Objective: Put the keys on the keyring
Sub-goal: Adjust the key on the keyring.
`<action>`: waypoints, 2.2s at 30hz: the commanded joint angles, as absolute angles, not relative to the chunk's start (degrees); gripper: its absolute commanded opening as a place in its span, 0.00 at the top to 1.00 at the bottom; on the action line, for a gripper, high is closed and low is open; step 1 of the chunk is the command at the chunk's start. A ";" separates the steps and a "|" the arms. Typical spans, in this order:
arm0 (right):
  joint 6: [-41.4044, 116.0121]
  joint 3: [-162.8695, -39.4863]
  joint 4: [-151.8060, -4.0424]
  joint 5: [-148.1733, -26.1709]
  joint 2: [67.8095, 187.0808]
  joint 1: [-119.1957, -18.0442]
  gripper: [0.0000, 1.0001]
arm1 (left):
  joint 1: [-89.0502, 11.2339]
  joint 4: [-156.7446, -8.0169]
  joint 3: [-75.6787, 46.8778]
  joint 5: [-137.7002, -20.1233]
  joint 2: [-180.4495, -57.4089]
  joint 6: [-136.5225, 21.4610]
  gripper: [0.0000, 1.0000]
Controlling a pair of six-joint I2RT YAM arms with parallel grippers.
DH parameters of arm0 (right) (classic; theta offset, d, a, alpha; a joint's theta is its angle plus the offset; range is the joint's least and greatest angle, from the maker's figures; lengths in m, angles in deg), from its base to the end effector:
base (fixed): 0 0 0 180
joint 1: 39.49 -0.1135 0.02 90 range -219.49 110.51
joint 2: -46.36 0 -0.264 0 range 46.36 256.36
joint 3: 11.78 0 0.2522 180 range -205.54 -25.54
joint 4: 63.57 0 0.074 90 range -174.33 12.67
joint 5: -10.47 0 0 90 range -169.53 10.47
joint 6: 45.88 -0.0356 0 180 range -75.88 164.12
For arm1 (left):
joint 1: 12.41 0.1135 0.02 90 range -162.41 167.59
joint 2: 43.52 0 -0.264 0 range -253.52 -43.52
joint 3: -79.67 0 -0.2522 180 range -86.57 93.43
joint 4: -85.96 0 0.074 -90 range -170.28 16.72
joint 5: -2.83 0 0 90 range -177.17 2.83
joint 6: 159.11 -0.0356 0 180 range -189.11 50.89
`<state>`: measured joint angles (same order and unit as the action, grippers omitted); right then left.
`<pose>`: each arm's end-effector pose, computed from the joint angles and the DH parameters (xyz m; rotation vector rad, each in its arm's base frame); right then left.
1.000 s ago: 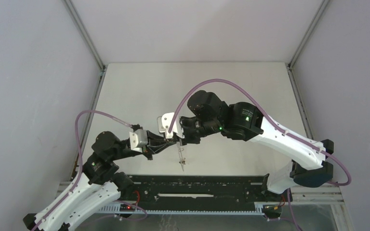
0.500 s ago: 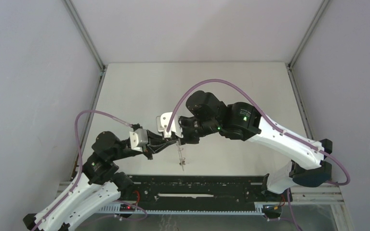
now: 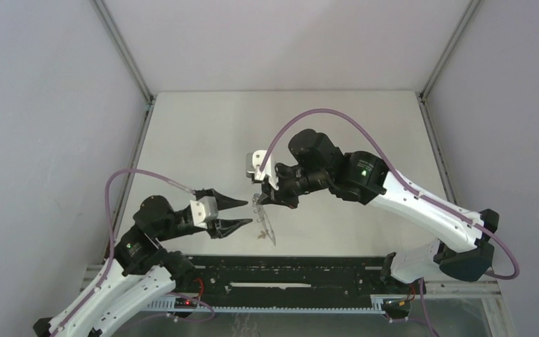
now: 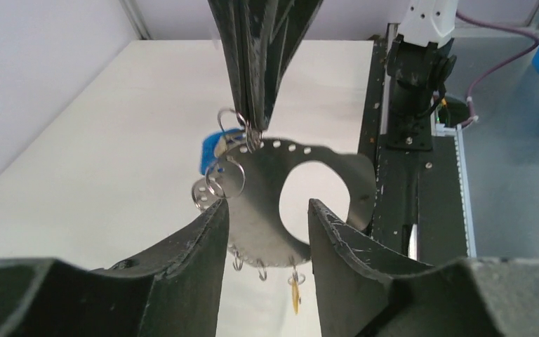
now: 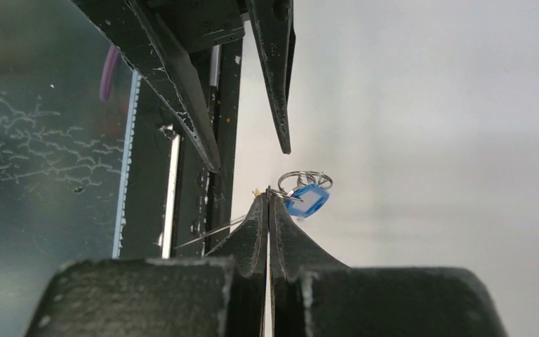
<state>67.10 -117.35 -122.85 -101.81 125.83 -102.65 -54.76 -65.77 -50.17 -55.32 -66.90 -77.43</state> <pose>0.1179 0.2628 0.4255 -1.6763 1.4495 0.8170 0.0664 -0.0860 0.3292 1.0915 1.2614 -0.8967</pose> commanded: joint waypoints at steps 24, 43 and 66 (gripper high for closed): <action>71.25 -136.13 -141.86 -118.81 137.86 -105.65 1.00 | -55.05 -42.57 -35.31 -33.56 -74.73 -123.33 0.50; 67.62 -131.01 -135.53 -115.52 134.66 -102.70 1.00 | -55.06 -44.59 -39.27 -37.23 -70.80 -127.06 0.87; 63.92 -126.00 -127.73 -118.92 131.91 -102.93 1.00 | -55.13 -53.56 -40.60 -38.29 -71.72 -127.21 0.53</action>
<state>65.59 -124.74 -131.46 -116.55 131.99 -102.65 -54.78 -52.05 -39.96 -41.35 -71.01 -126.63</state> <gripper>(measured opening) 0.007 0.497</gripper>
